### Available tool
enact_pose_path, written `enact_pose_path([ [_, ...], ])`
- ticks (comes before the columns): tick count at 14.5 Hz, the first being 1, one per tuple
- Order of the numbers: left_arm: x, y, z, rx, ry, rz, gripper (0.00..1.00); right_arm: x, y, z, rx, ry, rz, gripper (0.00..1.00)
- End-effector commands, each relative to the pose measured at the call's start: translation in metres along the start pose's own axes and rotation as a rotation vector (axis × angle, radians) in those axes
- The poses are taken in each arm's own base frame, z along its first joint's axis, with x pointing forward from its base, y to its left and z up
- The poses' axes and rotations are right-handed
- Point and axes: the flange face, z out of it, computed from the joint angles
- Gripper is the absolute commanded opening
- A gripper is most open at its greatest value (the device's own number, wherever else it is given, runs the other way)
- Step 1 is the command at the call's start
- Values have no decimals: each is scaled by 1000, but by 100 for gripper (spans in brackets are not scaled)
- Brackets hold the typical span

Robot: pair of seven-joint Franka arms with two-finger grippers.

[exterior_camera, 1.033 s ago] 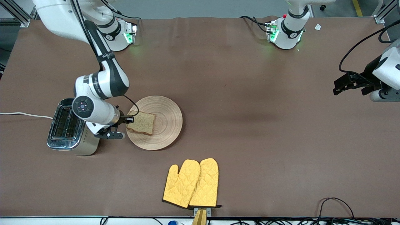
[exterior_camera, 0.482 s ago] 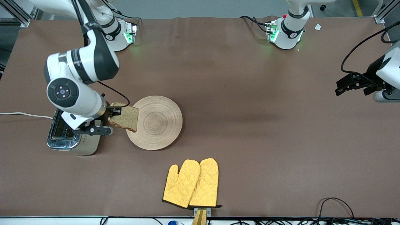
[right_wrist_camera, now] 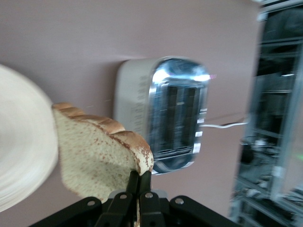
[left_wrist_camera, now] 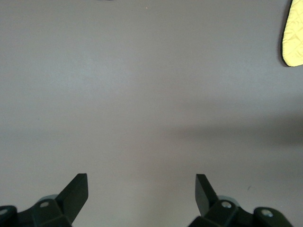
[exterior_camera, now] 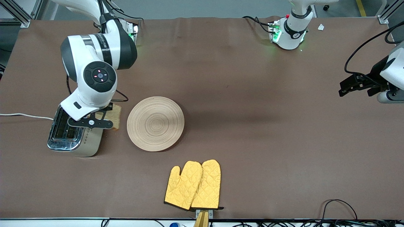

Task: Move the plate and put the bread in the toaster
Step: 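Lift the bread slice and carry it above the toaster slot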

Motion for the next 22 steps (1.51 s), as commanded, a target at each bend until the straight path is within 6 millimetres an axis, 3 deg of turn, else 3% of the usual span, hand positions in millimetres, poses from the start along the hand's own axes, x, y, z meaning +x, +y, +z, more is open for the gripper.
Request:
enact_pose_path([
  [1, 0, -1, -2, -15, 11, -16, 100, 5, 12, 5, -106, 15, 35, 0],
  [4, -1, 1, -1, -15, 8, -13, 100, 12, 26, 20, -242, 24, 49, 0],
  [8, -1, 0, -2, -16, 9, -13, 100, 23, 29, 59, -413, -28, 11, 0],
  [13, 0, 1, -2, -14, 11, -11, 100, 39, 44, 105, -463, -111, -16, 0],
  [22, 0, 0, -2, -14, 11, -11, 100, 47, 37, 137, -472, -179, -25, 0],
])
